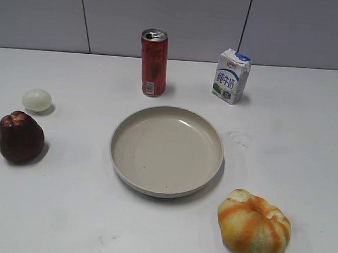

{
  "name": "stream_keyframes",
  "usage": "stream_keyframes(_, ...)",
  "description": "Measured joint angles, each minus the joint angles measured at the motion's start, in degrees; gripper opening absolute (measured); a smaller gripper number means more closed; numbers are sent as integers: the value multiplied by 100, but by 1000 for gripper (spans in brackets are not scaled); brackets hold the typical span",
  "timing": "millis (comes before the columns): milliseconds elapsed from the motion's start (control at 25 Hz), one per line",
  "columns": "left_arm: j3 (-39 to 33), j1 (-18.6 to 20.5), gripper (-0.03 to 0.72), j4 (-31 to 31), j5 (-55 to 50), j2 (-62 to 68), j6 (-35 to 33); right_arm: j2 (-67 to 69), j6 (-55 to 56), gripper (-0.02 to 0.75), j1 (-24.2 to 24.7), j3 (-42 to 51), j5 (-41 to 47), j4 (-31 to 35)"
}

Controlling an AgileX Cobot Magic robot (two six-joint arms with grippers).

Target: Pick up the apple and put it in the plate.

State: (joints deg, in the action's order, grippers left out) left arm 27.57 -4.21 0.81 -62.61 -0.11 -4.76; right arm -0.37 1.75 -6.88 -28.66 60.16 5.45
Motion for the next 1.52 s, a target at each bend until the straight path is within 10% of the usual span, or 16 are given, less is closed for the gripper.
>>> stream_keyframes(1040,18,0,504,0,130,96,0,0,0,445,0,0,0,0)
stream_keyframes(1520,179,0,592,713,1314,2605,-20,0,-5,445,0,0,0,0)
